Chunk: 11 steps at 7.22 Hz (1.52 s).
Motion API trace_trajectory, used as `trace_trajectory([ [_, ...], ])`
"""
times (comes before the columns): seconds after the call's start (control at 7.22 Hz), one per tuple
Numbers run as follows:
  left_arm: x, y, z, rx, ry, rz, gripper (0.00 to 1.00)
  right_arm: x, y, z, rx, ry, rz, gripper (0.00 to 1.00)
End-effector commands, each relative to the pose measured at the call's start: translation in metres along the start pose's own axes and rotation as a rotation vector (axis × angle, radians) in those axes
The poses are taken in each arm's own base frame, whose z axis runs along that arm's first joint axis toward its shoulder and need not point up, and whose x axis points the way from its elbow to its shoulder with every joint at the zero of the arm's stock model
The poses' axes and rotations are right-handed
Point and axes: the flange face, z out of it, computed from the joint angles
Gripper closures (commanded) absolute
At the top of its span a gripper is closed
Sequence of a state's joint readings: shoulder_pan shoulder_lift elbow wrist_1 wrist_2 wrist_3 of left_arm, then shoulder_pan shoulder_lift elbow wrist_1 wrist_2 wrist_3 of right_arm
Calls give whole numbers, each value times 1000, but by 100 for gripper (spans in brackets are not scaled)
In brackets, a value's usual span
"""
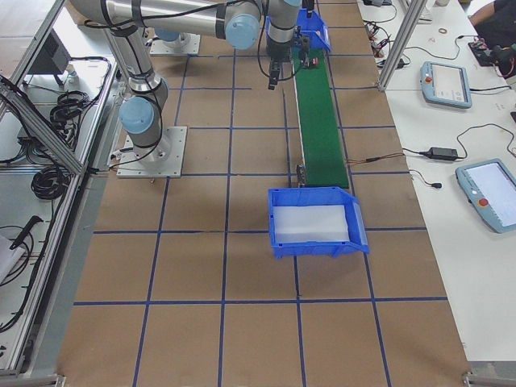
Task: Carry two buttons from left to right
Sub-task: 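Release the red button on the belt and raise the left gripper, then lower the left gripper into the bin and grasp the yellow-capped button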
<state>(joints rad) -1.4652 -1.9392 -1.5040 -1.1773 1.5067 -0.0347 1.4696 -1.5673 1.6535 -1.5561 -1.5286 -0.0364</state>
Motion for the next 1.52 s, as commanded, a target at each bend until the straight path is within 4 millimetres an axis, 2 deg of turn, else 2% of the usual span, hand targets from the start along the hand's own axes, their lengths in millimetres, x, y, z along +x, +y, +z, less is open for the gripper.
trace_trajectory([
  [0.0, -36, -12, 23, -30, -11, 10, 0, 0, -1, 0, 3, 1, 1, 0],
  [0.14, -38, -17, 40, -44, -7, 0, 0, 0, -1, -1, 6, 1, 1, 0],
  [0.28, -38, -25, 45, 8, 6, 0, 0, -1, -1, -2, 9, 1, -2, 0],
  [0.42, -40, -24, 67, -16, 2, 1, 0, 0, -1, -1, 7, 1, -1, 0],
  [0.55, -40, -25, 76, -21, 5, -5, 0, 0, -1, 0, 4, 1, -4, 0],
  [1.38, -37, -28, 101, -55, 56, -11, 2, 0, -2, 2, -3, 1, 0, 0],
])
